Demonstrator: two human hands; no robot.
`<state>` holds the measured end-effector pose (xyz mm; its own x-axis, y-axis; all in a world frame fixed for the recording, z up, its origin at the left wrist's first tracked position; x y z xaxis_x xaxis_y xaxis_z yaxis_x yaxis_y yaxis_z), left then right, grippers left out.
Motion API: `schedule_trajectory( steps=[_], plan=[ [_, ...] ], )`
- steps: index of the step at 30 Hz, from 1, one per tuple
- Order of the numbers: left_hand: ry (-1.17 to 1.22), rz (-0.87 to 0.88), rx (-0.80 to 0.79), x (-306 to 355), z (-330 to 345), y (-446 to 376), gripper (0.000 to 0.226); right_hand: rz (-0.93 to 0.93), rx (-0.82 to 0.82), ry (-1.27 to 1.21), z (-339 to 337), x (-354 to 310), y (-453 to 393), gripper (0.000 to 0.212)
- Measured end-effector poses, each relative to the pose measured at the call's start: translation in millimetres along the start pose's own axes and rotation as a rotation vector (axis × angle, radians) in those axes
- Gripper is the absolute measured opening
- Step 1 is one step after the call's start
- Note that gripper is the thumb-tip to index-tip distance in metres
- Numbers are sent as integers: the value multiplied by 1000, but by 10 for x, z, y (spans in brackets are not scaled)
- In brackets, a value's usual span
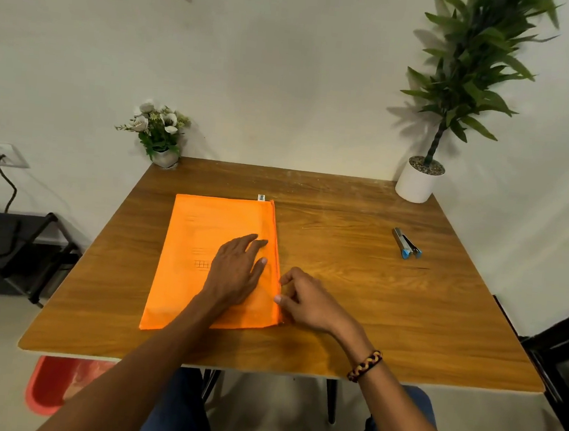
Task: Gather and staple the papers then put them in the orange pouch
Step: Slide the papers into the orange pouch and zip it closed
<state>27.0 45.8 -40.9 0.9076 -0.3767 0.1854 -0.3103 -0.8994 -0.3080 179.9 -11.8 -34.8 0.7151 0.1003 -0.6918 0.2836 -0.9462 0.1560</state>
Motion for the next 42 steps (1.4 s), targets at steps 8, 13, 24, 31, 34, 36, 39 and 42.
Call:
schedule_trajectory(
  steps=[8,13,24,31,34,36,39,42],
  plan=[
    [-92,-112,-173,-504,64,517,78,10,98,199,206,-113,-242,53],
    [-52,-127,-156,-625,129,421,70,-86,-23,477,648,-295,-460,76],
    [-33,-54,-194,-1125,175,196,76,-40,72,536,607,-352,-1457,73],
    [-58,3,-313,-1401,247,-256,96,17,92,517,510,-347,-1880,75],
    [-63,-14,-294,-1431,267,-379,95,14,88,515,456,-347,-2009,75],
    [-72,-21,-288,-1443,260,-449,94,14,85,518,420,-346,-2080,75],
    [-73,-30,-293,-1442,257,-483,93,21,69,523,411,-352,-2113,75],
    [-63,-30,-321,-1432,267,-497,94,26,31,508,414,-338,-2131,76]
  ],
)
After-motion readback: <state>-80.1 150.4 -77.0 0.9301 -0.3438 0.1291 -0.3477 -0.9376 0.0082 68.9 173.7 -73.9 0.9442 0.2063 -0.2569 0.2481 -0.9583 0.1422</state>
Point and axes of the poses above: each hand's wrist, its own y-axis away from the middle knuckle, its own z-axis out of the palm, x = y × z, the point moved 8 cm from there along -y, towards the middle knuckle, and after that the axes turned 4 degrees about -y, right-handed, at the moved point
